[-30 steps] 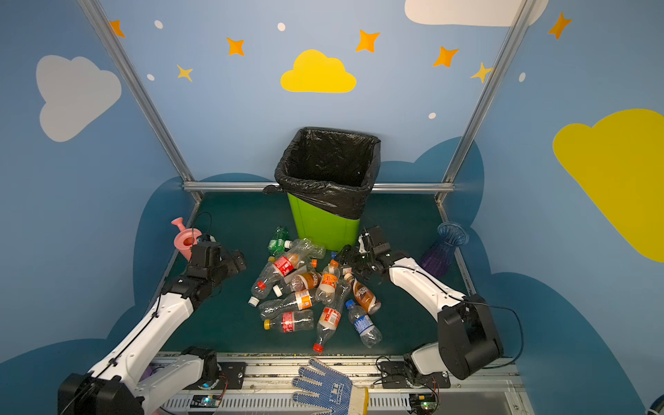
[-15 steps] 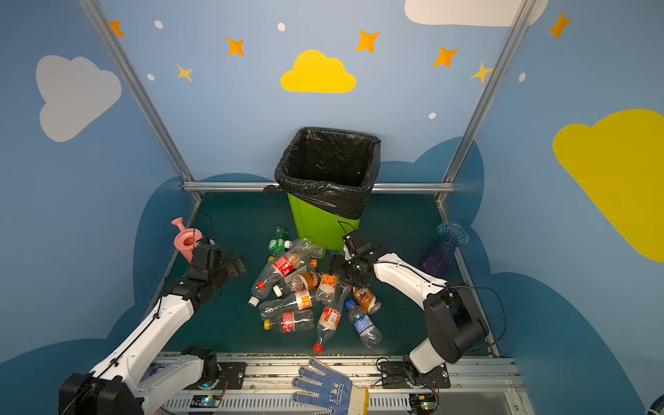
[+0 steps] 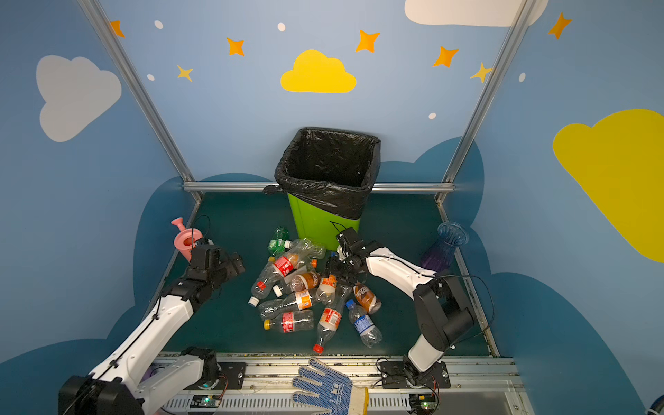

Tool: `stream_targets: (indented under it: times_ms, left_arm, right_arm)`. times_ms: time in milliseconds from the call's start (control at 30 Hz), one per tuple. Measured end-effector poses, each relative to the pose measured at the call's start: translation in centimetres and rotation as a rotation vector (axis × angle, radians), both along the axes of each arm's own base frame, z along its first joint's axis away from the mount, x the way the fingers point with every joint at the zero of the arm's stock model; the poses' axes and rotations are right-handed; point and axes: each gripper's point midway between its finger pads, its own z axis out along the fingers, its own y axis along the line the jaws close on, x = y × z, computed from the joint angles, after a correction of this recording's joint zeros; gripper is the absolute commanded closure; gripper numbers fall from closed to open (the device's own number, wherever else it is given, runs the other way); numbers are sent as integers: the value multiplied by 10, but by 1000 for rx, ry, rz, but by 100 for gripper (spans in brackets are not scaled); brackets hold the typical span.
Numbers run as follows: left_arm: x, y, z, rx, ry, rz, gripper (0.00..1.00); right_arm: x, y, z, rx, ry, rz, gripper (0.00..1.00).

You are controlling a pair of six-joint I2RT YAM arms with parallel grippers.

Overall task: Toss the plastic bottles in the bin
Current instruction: 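Reach the right gripper into the pile to the orange-capped clear bottle, then close the right gripper on the orange-capped bottle and lift it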

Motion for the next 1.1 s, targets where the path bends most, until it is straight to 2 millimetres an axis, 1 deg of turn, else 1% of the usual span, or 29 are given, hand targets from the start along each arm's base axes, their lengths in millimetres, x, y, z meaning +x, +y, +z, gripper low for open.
stream_targets:
  times_ms: [167,467,600,833,933,967,1033,1100]
  left_arm:
    - [0,1,2,0,-7,4,0]
    - [-2,3,-1,3,2,11,0]
    - [-2,4,-1,3,2,13,0]
    - [-3,5,-2,3,5,17,0]
    - [-3,7,-2,2,5,25,0]
    - [-3,7,-2,2,4,27,0]
    - [-3,8,-2,0,5,31,0]
    - [-3,9,-4,-2,8,36,0]
  right_arm:
    - [2,3,0,1,-1,19,31]
    - [0,4,-2,2,11,33,44]
    - [0,4,-2,3,10,35,47]
    - [3,2,0,5,2,28,49]
    - [7,-1,12,22,-31,19,50]
    - [10,-4,20,34,-51,11,50]
    - [18,-12,39,60,-104,-10,50]
    - [28,-25,66,90,-178,-43,50]
